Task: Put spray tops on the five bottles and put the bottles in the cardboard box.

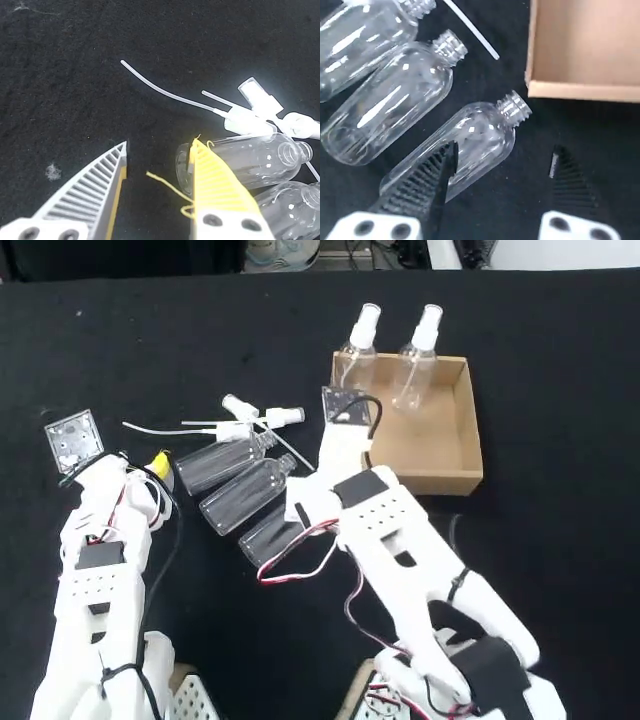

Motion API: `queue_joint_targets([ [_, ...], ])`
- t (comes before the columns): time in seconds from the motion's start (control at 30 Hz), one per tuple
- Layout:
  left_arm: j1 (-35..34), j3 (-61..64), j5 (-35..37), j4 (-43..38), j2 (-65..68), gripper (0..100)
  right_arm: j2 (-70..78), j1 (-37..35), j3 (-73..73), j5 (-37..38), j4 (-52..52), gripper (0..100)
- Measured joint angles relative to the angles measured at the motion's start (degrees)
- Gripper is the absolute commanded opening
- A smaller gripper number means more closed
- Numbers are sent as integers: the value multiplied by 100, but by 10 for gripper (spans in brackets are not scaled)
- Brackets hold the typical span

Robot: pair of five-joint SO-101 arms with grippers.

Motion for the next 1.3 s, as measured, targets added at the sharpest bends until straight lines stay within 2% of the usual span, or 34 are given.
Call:
queue_joint_targets([
  [0.3, 0, 0, 0, 0, 0, 198, 738, -413, -167, -756, -343, 251],
  [0.63, 0, 0, 0, 0, 0, 198, 993, -527, -9, -809, -53, 250],
  [0.8, 0, 0, 0, 0, 0, 198, 993, -492, -9, 185, 396, 253],
  [1.07, 0, 0, 0, 0, 0, 198, 299, 281, -369, 2418, 1415, 254],
  [1.3, 0, 0, 0, 0, 0, 198, -185, 193, -18, 2655, 1925, 254],
])
